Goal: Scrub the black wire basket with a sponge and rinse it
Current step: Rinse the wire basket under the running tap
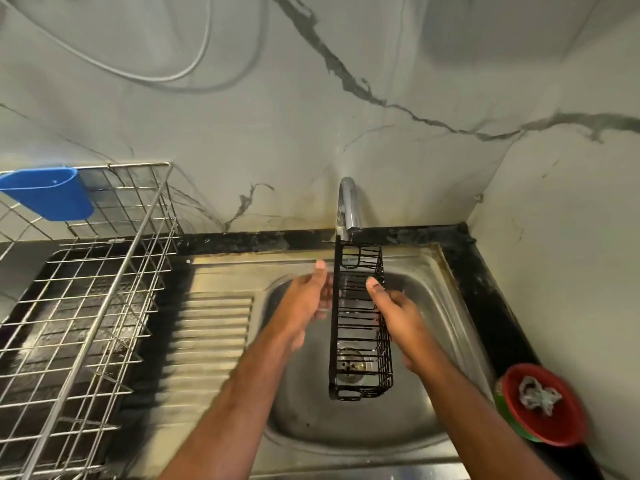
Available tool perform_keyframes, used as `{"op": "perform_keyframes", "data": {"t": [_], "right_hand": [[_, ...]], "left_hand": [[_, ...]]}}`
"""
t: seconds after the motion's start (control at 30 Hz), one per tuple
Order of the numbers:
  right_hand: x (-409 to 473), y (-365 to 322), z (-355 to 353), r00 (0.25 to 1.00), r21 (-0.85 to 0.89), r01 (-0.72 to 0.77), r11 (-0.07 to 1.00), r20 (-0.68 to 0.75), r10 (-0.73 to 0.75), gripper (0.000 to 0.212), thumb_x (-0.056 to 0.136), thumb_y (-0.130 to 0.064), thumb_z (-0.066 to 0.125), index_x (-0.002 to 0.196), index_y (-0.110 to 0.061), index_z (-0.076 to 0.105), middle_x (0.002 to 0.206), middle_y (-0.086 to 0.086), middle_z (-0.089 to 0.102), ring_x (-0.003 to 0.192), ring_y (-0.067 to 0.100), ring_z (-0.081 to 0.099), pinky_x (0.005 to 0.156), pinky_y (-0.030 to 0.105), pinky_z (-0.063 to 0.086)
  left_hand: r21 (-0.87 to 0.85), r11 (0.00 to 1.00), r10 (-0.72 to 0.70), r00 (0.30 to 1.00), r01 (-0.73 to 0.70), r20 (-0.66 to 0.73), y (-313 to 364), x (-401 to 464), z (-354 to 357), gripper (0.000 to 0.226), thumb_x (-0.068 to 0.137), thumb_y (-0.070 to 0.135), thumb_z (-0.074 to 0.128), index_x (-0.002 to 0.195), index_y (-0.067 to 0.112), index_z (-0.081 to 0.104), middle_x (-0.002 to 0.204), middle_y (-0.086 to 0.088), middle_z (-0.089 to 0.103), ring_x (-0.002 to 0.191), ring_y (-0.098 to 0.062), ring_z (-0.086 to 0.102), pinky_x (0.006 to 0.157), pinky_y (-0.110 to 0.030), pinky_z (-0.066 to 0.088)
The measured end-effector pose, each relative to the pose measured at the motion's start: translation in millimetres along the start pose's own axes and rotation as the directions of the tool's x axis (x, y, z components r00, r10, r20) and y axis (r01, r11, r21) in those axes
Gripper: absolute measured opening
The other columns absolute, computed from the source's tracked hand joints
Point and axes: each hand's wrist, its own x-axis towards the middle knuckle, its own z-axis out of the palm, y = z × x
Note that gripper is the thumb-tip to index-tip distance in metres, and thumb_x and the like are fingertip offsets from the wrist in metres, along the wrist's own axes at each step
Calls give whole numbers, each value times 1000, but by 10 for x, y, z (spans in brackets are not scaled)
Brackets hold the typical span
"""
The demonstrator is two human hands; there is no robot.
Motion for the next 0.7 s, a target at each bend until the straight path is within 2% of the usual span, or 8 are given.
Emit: {"op": "perform_keyframes", "data": {"t": [0.1,0.2,0.27,0.4,0.5,0.57,0.63,0.7], "right_hand": [[-70,-73,-53,999,88,-37,995,11,36,64,81,-77,55,105,-18,64,97,5,69,90,19,65,91,41,51],[-175,-150,-64,1000,101,-10,995,22,8,61,85,-72,56,105,-15,64,88,5,66,76,17,61,68,32,48],[-237,-163,-41,999,90,-4,996,32,1,61,85,-73,54,105,-17,63,93,8,68,77,16,60,63,29,42],[-351,-182,-6,998,107,2,994,63,-8,75,75,-84,44,109,-19,64,102,10,69,89,18,63,68,29,42],[-409,-151,-1,996,140,17,990,90,-30,81,73,-87,41,110,-20,67,102,4,75,96,16,69,75,29,48],[-437,-123,11,989,161,36,986,139,-59,87,71,-93,42,112,-21,71,102,2,78,99,17,73,88,38,55],[-491,-117,18,987,195,44,980,146,-74,81,76,-88,43,113,-23,72,102,2,78,99,19,74,95,44,55],[-526,-118,22,989,217,56,975,121,-84,72,82,-80,42,112,-22,73,102,2,78,99,19,74,96,42,54]], "left_hand": [[18,1000,-10,998,9,60,-161,-305,37,49,102,54,39,110,17,71,93,-2,80,91,-20,75,86,-36,55],[-45,999,-3,995,8,100,-223,-514,84,51,103,49,42,109,9,72,90,-8,79,83,-22,77,79,-27,56],[-103,995,6,996,3,94,-225,-611,108,48,105,42,43,109,2,70,84,-14,75,75,-27,76,76,-28,60],[-176,984,0,998,10,59,-180,-762,153,38,108,31,43,108,-1,63,71,-11,68,56,-24,70,60,-38,62],[-212,977,-3,1000,9,28,-104,-824,140,39,108,31,43,112,-3,61,66,-8,69,53,-25,70,52,-36,60],[-224,975,-4,1000,10,26,-57,-854,113,39,107,32,43,115,-2,61,68,-8,72,56,-25,72,51,-36,59],[-233,972,-8,999,16,31,-16,-870,85,39,107,34,44,116,1,62,71,-9,74,59,-26,73,47,-33,58],[-252,967,-13,999,22,36,21,-887,56,39,107,34,45,117,1,63,74,-10,74,61,-26,74,45,-31,56]]}}
